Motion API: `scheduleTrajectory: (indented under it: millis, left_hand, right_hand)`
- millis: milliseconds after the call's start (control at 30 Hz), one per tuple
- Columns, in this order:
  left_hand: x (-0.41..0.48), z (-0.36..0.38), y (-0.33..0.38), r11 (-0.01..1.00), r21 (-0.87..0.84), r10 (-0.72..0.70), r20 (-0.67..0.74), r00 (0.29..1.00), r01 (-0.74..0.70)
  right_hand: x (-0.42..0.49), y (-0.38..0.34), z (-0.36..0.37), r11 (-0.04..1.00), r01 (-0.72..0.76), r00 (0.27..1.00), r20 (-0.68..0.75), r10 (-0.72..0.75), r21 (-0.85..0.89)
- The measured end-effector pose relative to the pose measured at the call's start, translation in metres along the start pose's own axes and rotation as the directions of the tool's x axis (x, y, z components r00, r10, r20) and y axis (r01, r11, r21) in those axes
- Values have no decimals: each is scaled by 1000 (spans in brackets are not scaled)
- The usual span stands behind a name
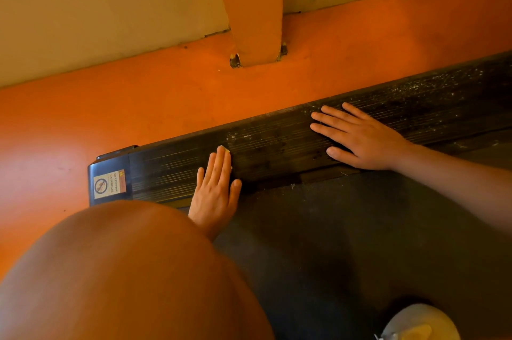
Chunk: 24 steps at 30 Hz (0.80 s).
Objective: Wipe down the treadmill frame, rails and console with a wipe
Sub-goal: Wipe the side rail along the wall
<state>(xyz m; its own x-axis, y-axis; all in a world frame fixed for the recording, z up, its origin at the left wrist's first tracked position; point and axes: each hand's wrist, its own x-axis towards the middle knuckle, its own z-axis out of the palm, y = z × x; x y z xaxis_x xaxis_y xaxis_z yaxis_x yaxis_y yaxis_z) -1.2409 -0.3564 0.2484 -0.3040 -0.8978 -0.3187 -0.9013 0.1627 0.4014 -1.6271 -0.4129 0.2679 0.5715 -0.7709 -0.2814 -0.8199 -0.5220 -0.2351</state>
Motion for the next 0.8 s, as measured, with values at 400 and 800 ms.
scheduleTrajectory:
  millis: [400,800]
  left_hand:
    - [-6,1,4,1000,-6,20,7,1000,-20]
    - [0,1,12,998,-54,21,6,1000,-21]
  right_hand:
    - [0,-3,-3,1000,3,1000,9,-4,25]
    - [1,0,-1,1000,11,1000,18,-12,29]
